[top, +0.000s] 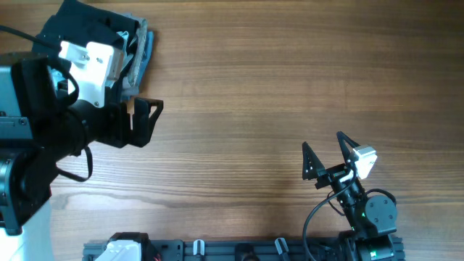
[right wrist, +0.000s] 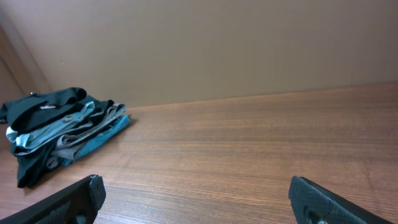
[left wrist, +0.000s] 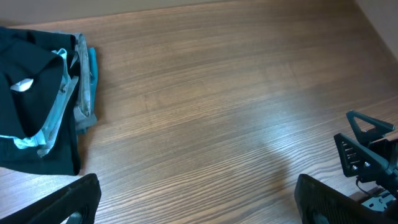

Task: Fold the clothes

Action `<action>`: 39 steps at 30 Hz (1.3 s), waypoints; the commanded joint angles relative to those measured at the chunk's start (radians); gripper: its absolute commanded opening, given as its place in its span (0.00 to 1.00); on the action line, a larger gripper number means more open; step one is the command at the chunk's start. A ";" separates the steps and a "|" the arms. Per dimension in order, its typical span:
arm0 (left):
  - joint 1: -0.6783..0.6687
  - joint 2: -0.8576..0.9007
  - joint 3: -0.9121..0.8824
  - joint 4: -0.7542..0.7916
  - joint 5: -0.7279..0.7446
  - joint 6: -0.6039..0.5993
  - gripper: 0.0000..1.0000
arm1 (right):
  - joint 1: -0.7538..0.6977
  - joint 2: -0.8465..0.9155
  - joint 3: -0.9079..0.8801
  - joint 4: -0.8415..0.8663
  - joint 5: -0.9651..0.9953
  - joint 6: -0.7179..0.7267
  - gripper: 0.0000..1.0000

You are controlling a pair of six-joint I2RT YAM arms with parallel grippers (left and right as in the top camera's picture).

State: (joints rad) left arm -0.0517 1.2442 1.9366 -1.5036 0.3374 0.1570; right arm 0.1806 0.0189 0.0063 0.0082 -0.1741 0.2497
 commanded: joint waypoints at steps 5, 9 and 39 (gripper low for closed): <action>-0.002 -0.068 -0.039 0.158 -0.081 0.025 1.00 | 0.001 -0.014 -0.001 0.006 0.019 0.015 1.00; 0.055 -0.231 -0.302 0.452 -0.077 -0.049 1.00 | 0.001 -0.014 -0.001 0.006 0.019 0.015 1.00; 0.161 -1.241 -1.931 1.452 -0.074 -0.225 1.00 | 0.001 -0.014 -0.001 0.006 0.019 0.015 1.00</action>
State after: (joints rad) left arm 0.1059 0.0166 0.0170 -0.0616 0.2588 -0.0517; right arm 0.1806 0.0135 0.0059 0.0090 -0.1741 0.2501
